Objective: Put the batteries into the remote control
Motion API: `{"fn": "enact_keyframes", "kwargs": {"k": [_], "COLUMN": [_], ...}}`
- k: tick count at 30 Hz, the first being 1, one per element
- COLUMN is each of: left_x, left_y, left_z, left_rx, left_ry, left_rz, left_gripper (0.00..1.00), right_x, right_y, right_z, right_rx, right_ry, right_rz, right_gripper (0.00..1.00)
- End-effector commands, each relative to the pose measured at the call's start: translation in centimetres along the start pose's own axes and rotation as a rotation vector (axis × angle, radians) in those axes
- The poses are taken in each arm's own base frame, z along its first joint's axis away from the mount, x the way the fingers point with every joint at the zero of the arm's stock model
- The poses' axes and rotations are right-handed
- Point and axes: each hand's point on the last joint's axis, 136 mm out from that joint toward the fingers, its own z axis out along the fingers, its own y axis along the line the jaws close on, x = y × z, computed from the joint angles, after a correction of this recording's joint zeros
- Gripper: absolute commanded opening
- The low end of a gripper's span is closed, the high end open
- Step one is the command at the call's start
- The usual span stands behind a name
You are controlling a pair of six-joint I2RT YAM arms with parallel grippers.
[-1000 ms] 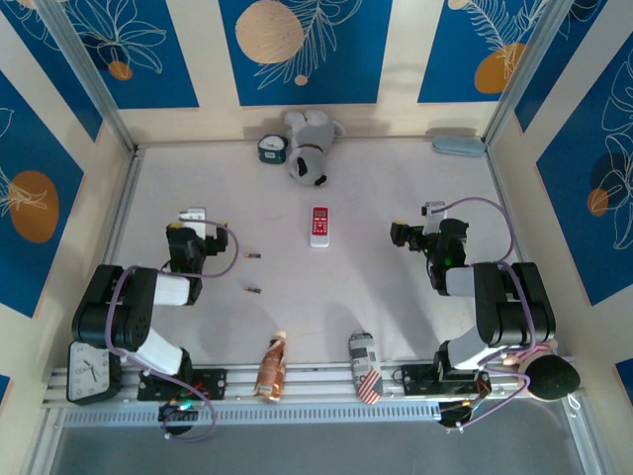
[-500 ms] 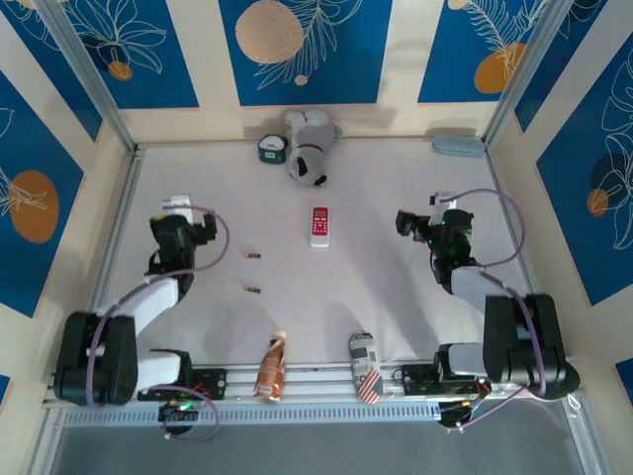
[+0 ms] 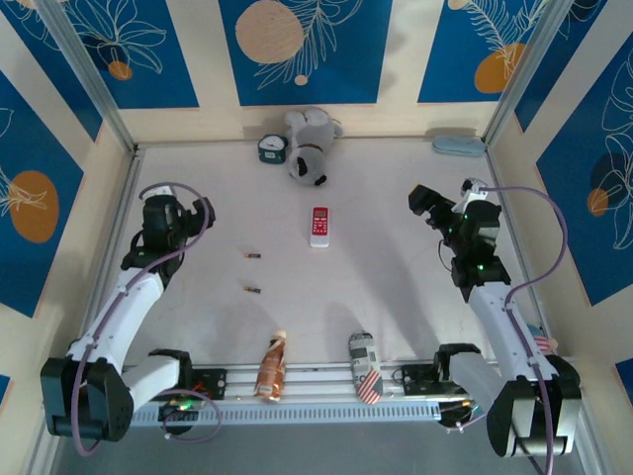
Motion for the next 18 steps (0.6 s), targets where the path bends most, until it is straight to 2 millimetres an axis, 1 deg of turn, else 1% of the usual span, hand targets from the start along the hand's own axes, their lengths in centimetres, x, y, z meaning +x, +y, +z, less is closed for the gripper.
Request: {"fn": "enact_keyframes", "kwargs": {"k": [1, 4, 7, 9, 11, 13, 14, 16, 18], "left_x": [2.9, 3.8, 4.5, 5.4, 6.4, 7.5, 8.2, 9.4, 10.0], "left_y": [-0.5, -2.2, -3.8, -5.1, -6.5, -8.1, -9.2, -11.0, -12.6], "left_z": [0.1, -0.2, -0.9, -1.3, -1.6, -1.5, -1.3, -0.8, -0.4], "left_rx": [0.023, 0.038, 0.011, -0.005, -0.006, 0.014, 0.056, 0.119, 0.140], "left_ry": [0.135, 0.189, 0.236, 0.270, 0.304, 0.338, 0.363, 0.389, 0.390], "left_rz": [-0.034, -0.002, 0.076, 0.132, 0.181, 0.183, 0.159, 0.104, 0.116], "left_gripper": [1.00, 1.00, 1.00, 1.00, 1.00, 1.00, 1.00, 1.00, 1.00], "right_x": [2.3, 3.3, 5.0, 6.5, 7.9, 9.1, 9.4, 9.4, 8.9], "right_y": [1.2, 3.0, 4.4, 5.6, 6.0, 6.3, 6.5, 6.6, 6.4], "right_z": [0.1, 0.4, 0.6, 0.4, 0.2, -0.1, -0.3, -0.7, -1.1], "right_rx": [-0.067, -0.137, -0.160, -0.185, -0.182, -0.185, -0.194, -0.195, -0.179], "right_ry": [0.081, 0.128, 0.184, 0.206, 0.217, 0.224, 0.225, 0.216, 0.193], "right_rz": [0.043, 0.038, 0.024, -0.010, -0.044, -0.064, -0.069, -0.072, -0.075], "right_gripper": [0.99, 0.99, 0.99, 0.99, 0.99, 0.99, 0.99, 0.99, 0.99]}}
